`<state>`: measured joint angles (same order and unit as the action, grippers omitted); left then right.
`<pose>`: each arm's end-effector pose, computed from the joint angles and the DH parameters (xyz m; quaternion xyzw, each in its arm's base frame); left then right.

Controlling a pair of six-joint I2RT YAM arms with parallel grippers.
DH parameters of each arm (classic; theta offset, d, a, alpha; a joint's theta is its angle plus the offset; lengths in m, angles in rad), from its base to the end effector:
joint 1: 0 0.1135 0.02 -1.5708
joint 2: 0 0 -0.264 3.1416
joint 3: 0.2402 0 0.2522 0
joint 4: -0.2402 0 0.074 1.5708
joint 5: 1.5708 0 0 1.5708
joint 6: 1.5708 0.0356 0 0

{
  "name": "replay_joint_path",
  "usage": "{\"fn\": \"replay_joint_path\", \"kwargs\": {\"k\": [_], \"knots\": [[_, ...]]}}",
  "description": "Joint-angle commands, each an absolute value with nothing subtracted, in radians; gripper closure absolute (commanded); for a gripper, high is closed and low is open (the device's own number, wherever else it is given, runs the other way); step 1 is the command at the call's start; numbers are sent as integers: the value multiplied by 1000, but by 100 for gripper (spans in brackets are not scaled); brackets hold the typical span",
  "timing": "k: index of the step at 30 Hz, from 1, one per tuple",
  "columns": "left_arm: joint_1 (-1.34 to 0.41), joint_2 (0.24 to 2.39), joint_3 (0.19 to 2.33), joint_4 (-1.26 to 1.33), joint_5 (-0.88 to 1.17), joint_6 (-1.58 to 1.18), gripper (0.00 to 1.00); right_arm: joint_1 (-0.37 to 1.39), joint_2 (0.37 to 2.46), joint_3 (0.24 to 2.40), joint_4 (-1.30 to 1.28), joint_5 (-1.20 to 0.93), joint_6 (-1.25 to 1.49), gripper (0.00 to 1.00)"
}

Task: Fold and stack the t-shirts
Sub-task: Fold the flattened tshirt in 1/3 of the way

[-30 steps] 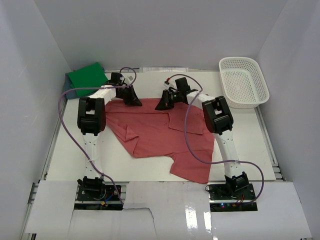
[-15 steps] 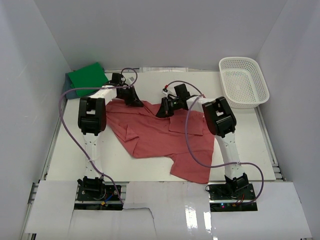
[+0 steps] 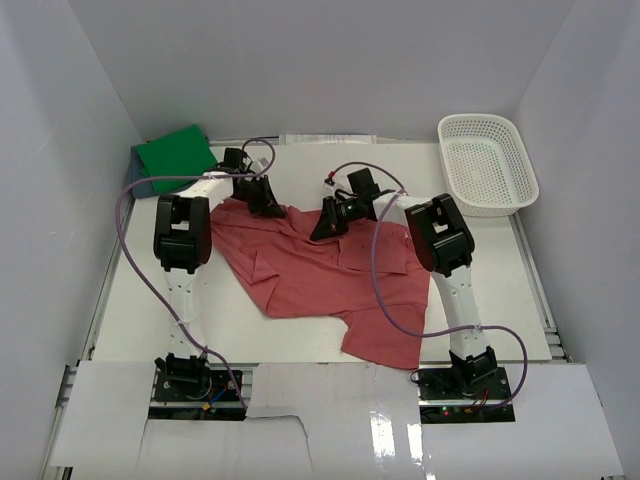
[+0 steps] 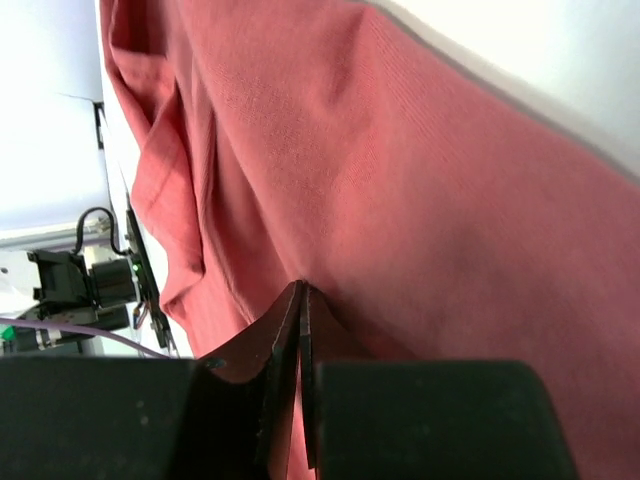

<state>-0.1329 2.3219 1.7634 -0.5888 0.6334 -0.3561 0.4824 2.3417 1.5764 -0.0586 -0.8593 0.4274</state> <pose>0.4749 -0.0847 0.1339 -0.0384 0.9306 -0.3438 0.1201 0.4200 0.2504 0.1051 -0.1752 0.8420 0.4941 0.1275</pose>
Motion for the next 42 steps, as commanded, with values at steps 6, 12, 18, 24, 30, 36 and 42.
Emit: {"fn": "replay_joint_path", "kwargs": {"k": [6,12,18,24,30,36,42], "knots": [[-112,2197,1621,-638,491,-302,100,413,2505,1756,-83,-767,439,92],[-97,2169,1583,-637,488,-295,100,384,2528,1801,-86,-770,445,92],[-94,2128,1575,-637,465,-291,100,362,2526,1807,-98,-773,468,92],[-89,2166,1638,-637,414,-291,100,339,2494,1802,-126,-778,474,92],[-89,2273,1787,-632,451,-321,100,304,2499,1853,-190,-788,466,92],[-87,2355,1887,-641,463,-328,100,264,2525,1924,-221,-798,462,92],[-89,2385,1911,-643,466,-328,100,239,2551,1985,-245,-802,465,92]]}}
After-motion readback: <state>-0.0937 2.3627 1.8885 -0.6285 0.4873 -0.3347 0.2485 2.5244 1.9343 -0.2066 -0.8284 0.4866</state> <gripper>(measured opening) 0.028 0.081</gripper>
